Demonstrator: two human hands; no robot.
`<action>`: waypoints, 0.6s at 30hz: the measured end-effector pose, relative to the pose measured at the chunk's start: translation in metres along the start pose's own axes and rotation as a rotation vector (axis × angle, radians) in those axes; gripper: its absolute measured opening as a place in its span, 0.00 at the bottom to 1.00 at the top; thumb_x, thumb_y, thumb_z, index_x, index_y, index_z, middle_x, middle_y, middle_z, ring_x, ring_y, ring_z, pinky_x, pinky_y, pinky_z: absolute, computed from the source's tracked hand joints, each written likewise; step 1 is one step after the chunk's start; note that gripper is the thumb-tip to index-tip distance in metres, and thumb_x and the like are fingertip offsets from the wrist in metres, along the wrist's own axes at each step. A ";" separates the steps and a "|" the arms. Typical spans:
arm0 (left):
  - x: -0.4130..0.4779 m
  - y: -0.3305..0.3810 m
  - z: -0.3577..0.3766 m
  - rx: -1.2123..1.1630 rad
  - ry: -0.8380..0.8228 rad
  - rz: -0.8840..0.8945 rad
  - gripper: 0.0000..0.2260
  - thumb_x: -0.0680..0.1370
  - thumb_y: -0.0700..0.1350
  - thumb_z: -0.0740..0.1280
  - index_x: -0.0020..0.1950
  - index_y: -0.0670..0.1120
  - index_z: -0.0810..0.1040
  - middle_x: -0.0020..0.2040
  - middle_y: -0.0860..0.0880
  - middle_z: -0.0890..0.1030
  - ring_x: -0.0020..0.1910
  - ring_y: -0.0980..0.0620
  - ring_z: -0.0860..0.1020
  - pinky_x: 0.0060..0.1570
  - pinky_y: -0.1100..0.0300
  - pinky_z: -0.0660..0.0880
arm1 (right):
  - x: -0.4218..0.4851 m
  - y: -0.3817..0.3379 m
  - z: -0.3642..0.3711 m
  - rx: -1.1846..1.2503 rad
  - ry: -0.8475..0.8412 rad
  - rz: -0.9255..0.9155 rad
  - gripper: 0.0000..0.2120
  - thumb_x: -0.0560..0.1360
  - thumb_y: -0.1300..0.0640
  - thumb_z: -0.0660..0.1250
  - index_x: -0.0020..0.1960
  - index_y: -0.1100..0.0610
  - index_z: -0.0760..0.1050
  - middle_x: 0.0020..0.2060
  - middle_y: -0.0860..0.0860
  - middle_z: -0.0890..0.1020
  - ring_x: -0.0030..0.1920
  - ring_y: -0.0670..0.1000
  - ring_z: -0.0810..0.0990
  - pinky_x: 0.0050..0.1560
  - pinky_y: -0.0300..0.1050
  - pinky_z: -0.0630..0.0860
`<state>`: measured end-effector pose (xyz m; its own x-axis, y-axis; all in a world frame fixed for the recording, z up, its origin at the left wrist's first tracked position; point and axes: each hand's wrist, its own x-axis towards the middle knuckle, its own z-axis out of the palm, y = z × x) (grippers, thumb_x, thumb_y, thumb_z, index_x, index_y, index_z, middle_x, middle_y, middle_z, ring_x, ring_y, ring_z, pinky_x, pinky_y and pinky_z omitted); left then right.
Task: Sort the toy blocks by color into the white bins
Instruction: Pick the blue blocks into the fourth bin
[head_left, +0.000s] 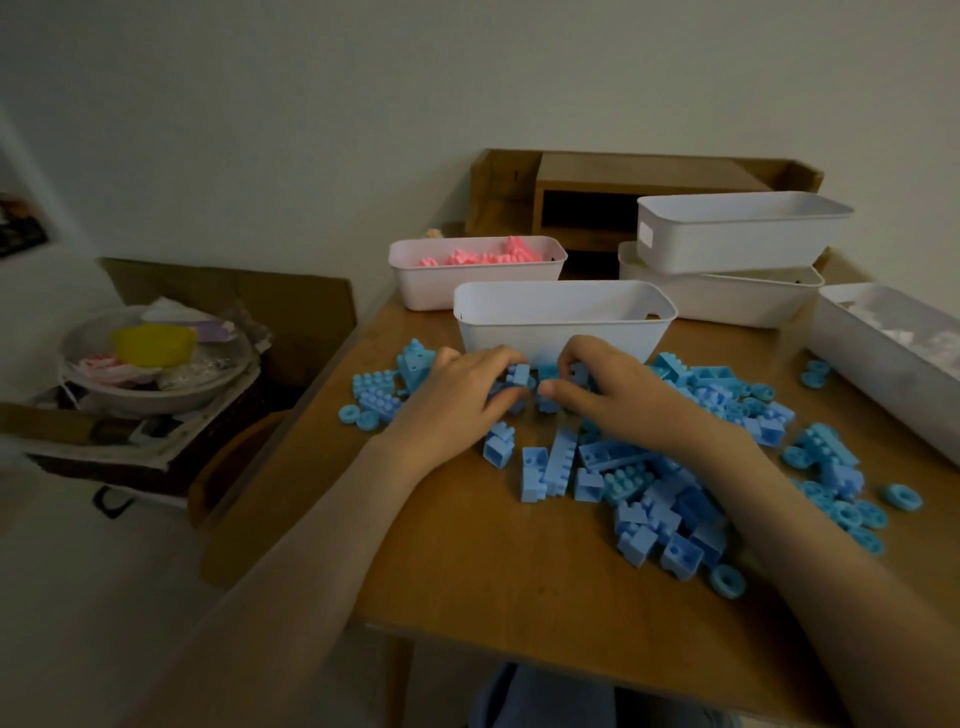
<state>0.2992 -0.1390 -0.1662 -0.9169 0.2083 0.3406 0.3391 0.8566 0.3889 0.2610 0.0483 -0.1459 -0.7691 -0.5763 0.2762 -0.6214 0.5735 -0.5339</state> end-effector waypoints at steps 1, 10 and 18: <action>0.000 0.000 0.001 -0.022 0.014 0.003 0.14 0.80 0.51 0.61 0.64 0.50 0.70 0.55 0.51 0.77 0.55 0.49 0.70 0.49 0.59 0.66 | -0.001 -0.004 0.001 0.053 -0.043 0.006 0.12 0.74 0.49 0.67 0.45 0.57 0.68 0.38 0.46 0.72 0.37 0.44 0.70 0.36 0.34 0.67; 0.002 0.002 0.005 -0.129 0.280 -0.020 0.13 0.80 0.47 0.61 0.63 0.44 0.70 0.48 0.49 0.75 0.55 0.50 0.70 0.51 0.58 0.67 | -0.005 -0.030 0.018 0.082 -0.264 -0.039 0.17 0.69 0.49 0.72 0.48 0.50 0.65 0.45 0.45 0.73 0.44 0.43 0.73 0.45 0.38 0.71; 0.006 -0.007 0.012 -0.276 0.302 0.004 0.12 0.80 0.48 0.61 0.60 0.44 0.69 0.46 0.47 0.77 0.47 0.47 0.76 0.45 0.48 0.75 | -0.003 -0.028 0.022 0.018 -0.257 -0.070 0.13 0.72 0.51 0.70 0.45 0.51 0.66 0.38 0.42 0.71 0.36 0.39 0.70 0.38 0.32 0.66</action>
<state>0.2887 -0.1383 -0.1778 -0.8261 0.0280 0.5628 0.4240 0.6887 0.5882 0.2844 0.0211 -0.1498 -0.6598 -0.7445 0.1022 -0.6671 0.5177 -0.5357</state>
